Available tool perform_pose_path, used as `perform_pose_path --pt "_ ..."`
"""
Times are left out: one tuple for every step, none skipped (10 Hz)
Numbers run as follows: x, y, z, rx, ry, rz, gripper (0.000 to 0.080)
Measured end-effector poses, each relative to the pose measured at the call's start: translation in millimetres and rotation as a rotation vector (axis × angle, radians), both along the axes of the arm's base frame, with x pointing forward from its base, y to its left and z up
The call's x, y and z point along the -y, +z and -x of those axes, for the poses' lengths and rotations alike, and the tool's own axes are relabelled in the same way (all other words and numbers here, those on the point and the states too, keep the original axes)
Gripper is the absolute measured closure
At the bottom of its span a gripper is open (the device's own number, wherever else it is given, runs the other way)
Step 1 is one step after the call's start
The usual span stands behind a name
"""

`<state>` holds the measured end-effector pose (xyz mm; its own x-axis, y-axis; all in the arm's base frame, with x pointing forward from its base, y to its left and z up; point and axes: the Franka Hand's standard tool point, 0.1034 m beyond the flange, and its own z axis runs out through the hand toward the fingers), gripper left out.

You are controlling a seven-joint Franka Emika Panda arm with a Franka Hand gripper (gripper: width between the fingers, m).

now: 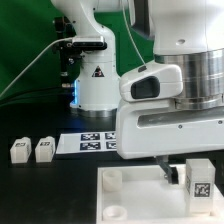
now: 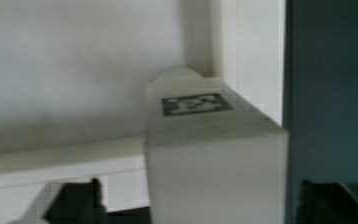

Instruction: Assemble one leg

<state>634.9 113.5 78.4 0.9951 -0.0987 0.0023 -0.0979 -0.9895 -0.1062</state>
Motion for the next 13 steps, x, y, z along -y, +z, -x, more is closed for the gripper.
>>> perform_pose_path --pt "-0.6 0.0 0.1 -0.010 -0.092 -0.005 0.0357" --pt "1.8 -0.1 -0.2 -0.020 -0.184 -0.003 0.0504" --pt "2.3 -0.3 -0.1 -0.026 -0.239 -0.004 0.0504" --pt "3.6 -0.4 -0.1 -0.039 -0.365 -0.004 0.0504" --pt "4.9 -0.8 0.5 -0.063 -0.548 -0.006 0.0504" --pt "7.2 -1.3 1.2 -0.092 -0.760 -0.016 0.0504" --pt "10.2 -1.9 2.3 -0.134 -0.973 -0.041 0.0504" --pt "9.8 -2.3 3.7 -0.174 -1.149 -0.056 0.0504" --pt "11.4 -2.7 4.8 -0.211 -1.318 -0.074 0.0504" --pt "13.0 -3.0 5.0 -0.230 -1.406 -0.087 0.0504" --pt "12.5 -3.1 6.0 -0.244 -1.475 -0.087 0.0504" --pt "11.9 -3.0 6.2 -0.249 -1.502 -0.085 0.0504" --pt "11.9 -3.0 6.2 -0.249 -1.502 -0.085 0.0504"
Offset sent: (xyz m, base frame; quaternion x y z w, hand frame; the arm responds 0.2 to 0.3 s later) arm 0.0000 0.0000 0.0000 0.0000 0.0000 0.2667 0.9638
